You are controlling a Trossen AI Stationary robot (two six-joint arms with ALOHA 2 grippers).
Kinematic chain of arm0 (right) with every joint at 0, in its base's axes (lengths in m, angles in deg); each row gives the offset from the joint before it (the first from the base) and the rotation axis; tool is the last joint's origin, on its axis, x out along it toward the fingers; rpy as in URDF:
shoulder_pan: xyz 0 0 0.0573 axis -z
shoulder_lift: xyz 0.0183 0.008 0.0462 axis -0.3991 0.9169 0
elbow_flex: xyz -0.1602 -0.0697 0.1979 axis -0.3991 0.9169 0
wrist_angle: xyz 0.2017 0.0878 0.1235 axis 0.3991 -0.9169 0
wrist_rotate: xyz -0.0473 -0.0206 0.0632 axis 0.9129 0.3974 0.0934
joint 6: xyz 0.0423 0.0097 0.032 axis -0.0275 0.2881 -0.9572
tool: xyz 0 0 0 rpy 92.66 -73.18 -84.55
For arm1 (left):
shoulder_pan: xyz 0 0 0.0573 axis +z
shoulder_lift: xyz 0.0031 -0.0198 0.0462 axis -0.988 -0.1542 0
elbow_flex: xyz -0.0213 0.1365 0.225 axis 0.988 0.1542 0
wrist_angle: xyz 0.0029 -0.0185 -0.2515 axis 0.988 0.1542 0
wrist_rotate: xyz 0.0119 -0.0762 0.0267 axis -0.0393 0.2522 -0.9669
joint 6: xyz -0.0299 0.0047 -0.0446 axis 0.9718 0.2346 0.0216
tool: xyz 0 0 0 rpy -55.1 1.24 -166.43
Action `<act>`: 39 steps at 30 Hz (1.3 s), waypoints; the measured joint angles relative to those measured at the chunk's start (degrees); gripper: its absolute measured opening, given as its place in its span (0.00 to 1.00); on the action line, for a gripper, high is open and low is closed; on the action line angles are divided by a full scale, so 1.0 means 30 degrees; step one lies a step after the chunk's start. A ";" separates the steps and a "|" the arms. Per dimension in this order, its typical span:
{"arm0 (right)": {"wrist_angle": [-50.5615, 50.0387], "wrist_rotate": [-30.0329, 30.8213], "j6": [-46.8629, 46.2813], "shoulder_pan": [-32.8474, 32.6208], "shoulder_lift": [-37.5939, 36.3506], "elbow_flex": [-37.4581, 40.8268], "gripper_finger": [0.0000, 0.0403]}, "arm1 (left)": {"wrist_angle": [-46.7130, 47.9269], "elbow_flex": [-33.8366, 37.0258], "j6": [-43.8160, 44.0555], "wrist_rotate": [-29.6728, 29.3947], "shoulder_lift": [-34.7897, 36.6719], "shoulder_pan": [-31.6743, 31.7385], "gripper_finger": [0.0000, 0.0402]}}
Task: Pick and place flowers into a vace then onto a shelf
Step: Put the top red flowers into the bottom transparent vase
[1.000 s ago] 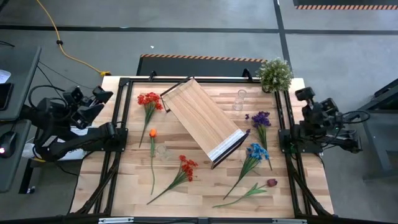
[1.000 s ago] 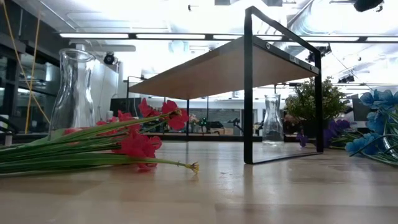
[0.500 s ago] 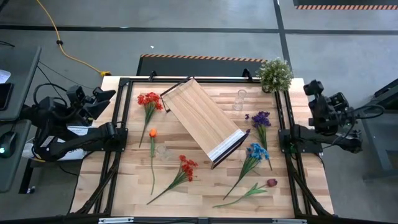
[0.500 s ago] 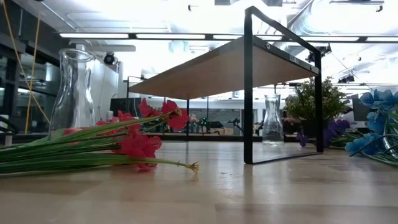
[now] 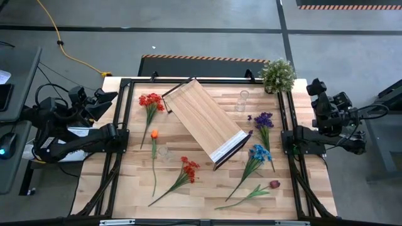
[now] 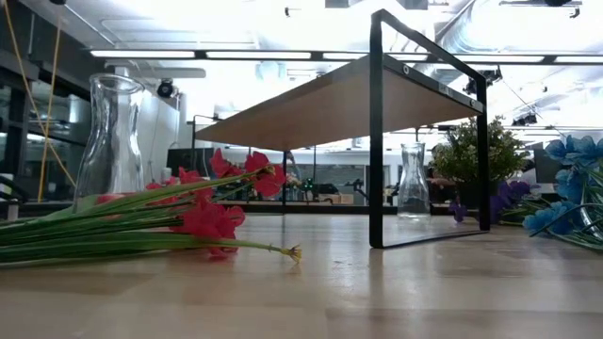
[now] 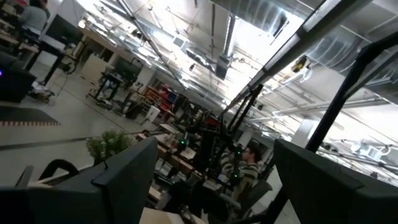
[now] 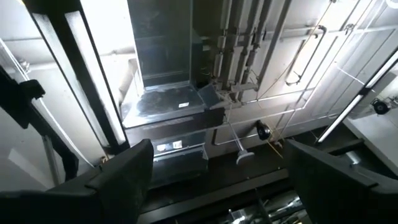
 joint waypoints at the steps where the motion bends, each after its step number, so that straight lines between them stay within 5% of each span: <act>1: 0.0011 0.0121 0.0000 0.0000 0.0000 0.0000 0.85 | 0.0215 -0.0338 0.0143 0.0000 -0.0175 0.0001 0.88; 9: 0.0075 0.0712 0.0143 0.0000 0.0000 0.0000 0.85 | 0.4740 -0.5407 -0.0713 -0.0220 -0.3937 -0.0004 0.88; 23: 0.0046 0.0617 0.0146 0.0000 0.0000 0.0007 0.85 | 1.7992 -1.6996 -0.0810 -0.6190 -1.2910 0.0001 0.88; 33: -0.0107 0.0486 -0.0014 -0.0007 0.0000 0.0007 0.85 | 2.2964 -1.8684 0.1307 -0.6463 -1.6179 0.0001 0.88; 39: -0.0504 0.0486 -0.0175 -0.0007 0.0000 0.0007 0.85 | 2.2994 -1.8524 0.1398 -0.6462 -1.7333 -0.0001 0.88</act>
